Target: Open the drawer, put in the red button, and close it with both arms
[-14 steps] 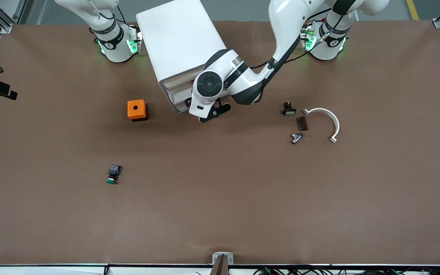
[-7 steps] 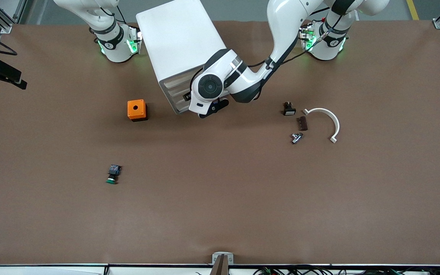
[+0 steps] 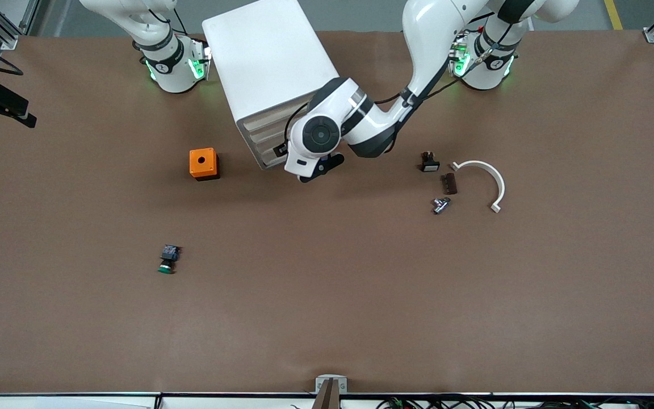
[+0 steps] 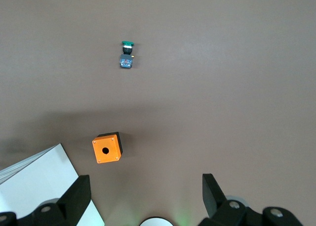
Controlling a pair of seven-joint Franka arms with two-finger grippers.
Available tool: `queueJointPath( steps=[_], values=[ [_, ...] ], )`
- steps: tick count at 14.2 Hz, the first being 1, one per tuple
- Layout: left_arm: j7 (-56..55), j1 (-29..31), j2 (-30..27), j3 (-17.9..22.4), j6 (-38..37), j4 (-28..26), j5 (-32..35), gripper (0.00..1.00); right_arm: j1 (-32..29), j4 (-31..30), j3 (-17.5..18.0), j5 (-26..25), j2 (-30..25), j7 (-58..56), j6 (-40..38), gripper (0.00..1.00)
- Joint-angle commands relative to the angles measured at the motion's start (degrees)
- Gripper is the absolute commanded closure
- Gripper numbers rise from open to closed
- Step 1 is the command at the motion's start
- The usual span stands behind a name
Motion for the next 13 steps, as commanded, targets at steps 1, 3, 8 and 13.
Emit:
queueJointPath(
  steps=[1, 3, 8, 13],
  values=[
    [0.99, 3.46, -5.14, 0.1, -0.65, -0.84, -0.24, 0.0, -0.26, -1.93, -0.35, -0.55, -1.85, -0.91, 1.32, 0.0],
    [2.21, 6.98, -6.9, 0.1, -3.97, 2.39, -0.24, 0.01, -0.17, -2.28, -1.06, -0.46, -2.29, -0.91, 2.28, 0.0],
    [20.03, 19.7, -18.49, 0.28, -18.64, 3.03, 1.69, 0.01, -0.08, -2.72, -1.06, -0.54, -2.73, -0.91, 2.37, 0.0],
    [34.01, 29.83, -23.77, 0.19, -25.96, 2.76, 8.53, 0.01, 0.0, -2.72, -1.06, -1.34, -2.73, -1.61, 2.9, 0.0]
  ],
)
